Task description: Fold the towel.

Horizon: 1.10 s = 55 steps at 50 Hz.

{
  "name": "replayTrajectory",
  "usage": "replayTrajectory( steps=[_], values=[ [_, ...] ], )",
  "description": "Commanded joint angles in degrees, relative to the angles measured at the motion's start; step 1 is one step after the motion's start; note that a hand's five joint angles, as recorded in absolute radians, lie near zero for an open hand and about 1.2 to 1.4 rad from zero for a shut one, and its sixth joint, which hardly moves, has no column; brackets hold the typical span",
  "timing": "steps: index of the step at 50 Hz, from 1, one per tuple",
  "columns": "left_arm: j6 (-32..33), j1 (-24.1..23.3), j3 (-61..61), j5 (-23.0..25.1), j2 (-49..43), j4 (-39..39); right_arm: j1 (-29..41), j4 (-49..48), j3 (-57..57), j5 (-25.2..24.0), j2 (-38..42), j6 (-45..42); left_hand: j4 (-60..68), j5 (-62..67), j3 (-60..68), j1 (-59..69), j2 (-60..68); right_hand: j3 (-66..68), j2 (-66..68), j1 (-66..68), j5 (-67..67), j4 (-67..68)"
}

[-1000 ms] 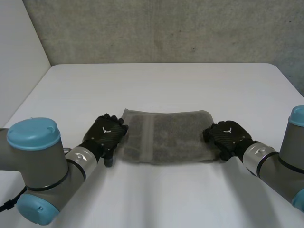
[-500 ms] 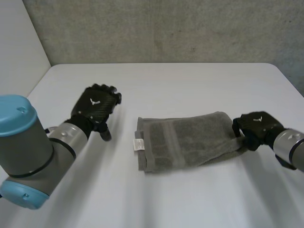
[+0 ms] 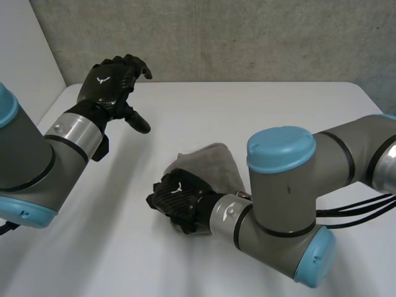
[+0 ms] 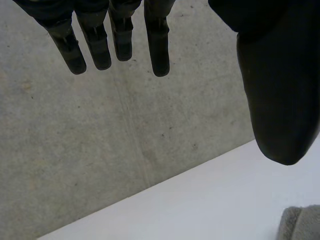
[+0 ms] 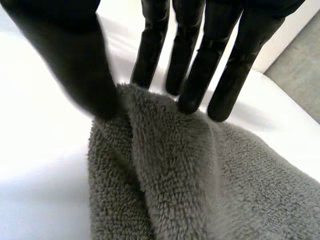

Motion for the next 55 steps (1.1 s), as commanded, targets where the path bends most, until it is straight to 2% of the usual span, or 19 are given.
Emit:
replayTrajectory(
  steps=[1,3,6,13,18,30,36,39,44,47,48,50,51,53,54,55],
  values=[
    [-0.2,-1.9,1.0,0.2,-3.6,0.0,-5.5,-2.3,4.7,3.2,-6.0,4.0,-3.9,-1.9,-3.5,-4.3,-3.6,-40.7,-39.0,-39.3,-39.4,-40.6],
    [-0.3,-3.0,1.6,0.2,-4.7,0.0,-11.8,-2.2,7.8,3.3,-10.3,5.9,-4.1,-2.1,-3.6,-4.5,-3.7,-40.7,-39.0,-39.3,-39.4,-40.6],
    [-1.3,-5.3,2.6,0.1,-7.0,0.0,-15.9,-2.0,10.7,3.3,-13.6,7.8,-4.1,-2.1,-3.6,-4.5,-3.7,-40.7,-39.0,-39.3,-39.4,-40.6],
    [-6.1,-8.6,2.4,0.0,-11.7,-0.5,-20.2,-1.6,12.5,2.9,-14.2,10.4,-3.6,-1.6,-3.1,-4.0,-3.2,-40.7,-39.0,-39.3,-39.4,-40.6],
    [-7.7,-11.5,1.9,-0.3,-16.7,-1.2,-20.8,-2.0,10.9,2.4,-10.1,11.8,-3.2,-1.3,-2.8,-3.7,-2.9,-40.7,-39.0,-39.3,-39.4,-40.6],
    [-7.5,-11.7,0.8,-2.7,-21.5,-3.9,-20.2,-1.6,1.9,3.1,3.5,16.4,-3.2,-1.3,-2.8,-3.7,-2.9,-40.7,-39.0,-39.3,-39.4,-40.6],
    [-7.4,-11.7,1.0,-3.2,-21.0,-4.0,-20.1,-1.7,0.8,3.4,4.4,16.8,-3.4,-1.4,-2.9,-3.8,-3.1,-40.7,-39.0,-39.3,-39.4,-40.6],
    [-7.5,-11.6,1.6,-3.1,-18.9,-4.7,-20.0,-1.3,0.7,3.5,3.0,17.4,-3.9,-1.9,-3.5,-4.3,-3.6,-40.7,-39.0,-39.3,-39.4,-40.6],
    [-7.5,-11.4,2.6,-3.1,-13.3,-6.7,-20.7,0.3,1.3,3.6,-7.0,20.1,-4.1,-2.1,-3.6,-4.5,-3.7,-40.7,-39.0,-39.3,-39.4,-40.6],
    [-7.5,-11.0,3.5,-3.1,-9.5,-8.3,-20.9,0.4,1.1,4.0,-9.4,21.0,-4.1,-2.1,-3.6,-4.5,-3.7,-40.7,-39.0,-39.3,-39.4,-40.6],
    [-7.5,-11.0,3.5,-3.1,-9.5,-8.3,-21.1,0.6,0.8,4.9,-11.4,21.8,-4.1,-2.1,-3.6,-4.5,-3.7,-40.7,-39.0,-39.3,-39.4,-40.6],
    [-7.2,-10.3,5.1,-3.2,-3.8,-11.3,-22.9,0.7,0.4,9.1,-15.7,22.6,-4.1,-2.1,-3.6,-4.5,-3.7,-40.7,-39.0,-39.3,-39.4,-40.6],
    [-7.2,-10.3,5.1,-3.2,-3.8,-11.4,-22.9,0.7,0.4,9.1,-15.8,22.6,-4.1,-2.1,-3.6,-4.5,-3.7,-40.7,-39.0,-39.3,-39.4,-40.6],
    [-5.8,-7.9,6.9,-3.7,0.3,-14.7,-24.7,0.7,-0.6,14.9,-20.5,22.4,-4.1,-2.1,-3.6,-4.5,-3.7,-40.7,-39.0,-39.3,-39.4,-40.6],
    [-5.8,-7.9,6.9,-3.7,0.3,-14.7,-24.7,0.7,-0.6,14.9,-20.5,22.4,-4.1,-2.1,-3.6,-4.5,-3.7,-40.7,-39.0,-39.3,-39.4,-40.6],
    [-4.8,-6.3,8.0,-4.5,2.2,-16.3,-25.5,0.8,-1.4,17.6,-22.3,22.3,-4.1,-2.1,-3.6,-4.5,-3.7,-40.7,-39.0,-39.3,-39.4,-40.6]
  ],
)
